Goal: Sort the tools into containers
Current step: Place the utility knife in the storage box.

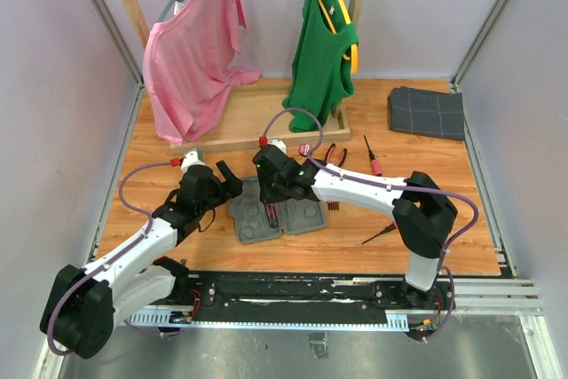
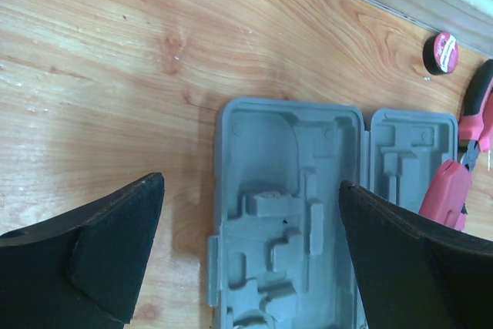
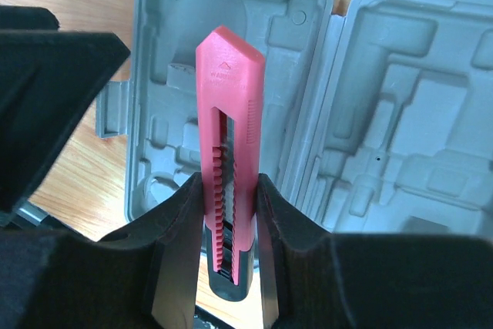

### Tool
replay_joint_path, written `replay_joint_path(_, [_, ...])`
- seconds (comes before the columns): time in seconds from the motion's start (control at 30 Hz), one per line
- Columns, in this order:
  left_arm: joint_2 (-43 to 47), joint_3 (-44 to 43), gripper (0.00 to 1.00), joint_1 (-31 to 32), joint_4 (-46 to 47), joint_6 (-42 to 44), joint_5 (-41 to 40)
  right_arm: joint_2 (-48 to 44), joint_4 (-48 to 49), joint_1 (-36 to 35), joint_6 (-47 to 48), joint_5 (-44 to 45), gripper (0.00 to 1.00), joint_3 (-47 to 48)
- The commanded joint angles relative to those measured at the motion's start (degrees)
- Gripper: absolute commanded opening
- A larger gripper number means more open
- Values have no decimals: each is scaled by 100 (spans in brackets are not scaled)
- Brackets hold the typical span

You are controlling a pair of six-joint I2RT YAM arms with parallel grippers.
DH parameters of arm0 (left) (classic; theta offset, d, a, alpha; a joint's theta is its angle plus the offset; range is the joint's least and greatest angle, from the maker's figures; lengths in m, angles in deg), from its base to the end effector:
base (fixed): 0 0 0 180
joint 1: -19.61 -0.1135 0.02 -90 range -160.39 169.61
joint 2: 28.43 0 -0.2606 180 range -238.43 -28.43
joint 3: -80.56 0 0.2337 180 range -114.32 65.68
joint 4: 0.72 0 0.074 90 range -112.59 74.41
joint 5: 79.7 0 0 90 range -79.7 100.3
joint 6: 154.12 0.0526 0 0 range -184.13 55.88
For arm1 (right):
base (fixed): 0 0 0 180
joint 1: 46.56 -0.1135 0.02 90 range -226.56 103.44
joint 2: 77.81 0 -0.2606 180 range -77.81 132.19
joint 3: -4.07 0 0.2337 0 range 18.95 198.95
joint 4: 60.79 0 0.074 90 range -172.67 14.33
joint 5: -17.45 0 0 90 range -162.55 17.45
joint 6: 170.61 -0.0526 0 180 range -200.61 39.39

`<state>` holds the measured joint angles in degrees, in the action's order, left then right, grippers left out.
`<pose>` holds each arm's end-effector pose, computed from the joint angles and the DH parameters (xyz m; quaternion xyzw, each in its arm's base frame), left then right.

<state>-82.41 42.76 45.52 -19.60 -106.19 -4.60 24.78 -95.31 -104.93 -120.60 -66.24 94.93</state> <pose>0.1798 -0.0723 0.1874 -0.1829 0.8626 -0.1603 0.4436 0.2110 0.3315 0.2291 -0.1277 0.9180 0.2481 0.2818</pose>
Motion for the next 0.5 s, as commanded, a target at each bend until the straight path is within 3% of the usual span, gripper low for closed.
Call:
replay_joint_path(0.0, [-172,102,99,-310,505,144,437,218,-286,62,-298,-134,5,233])
replay_joint_path(0.17, [-213,240,88,-446,773,332,776,442,-283,61,-376,-146,5,300])
replay_joint_path(0.47, [429,486,86,-462,636,740,687,836,-277,62,-369,-139,4,526])
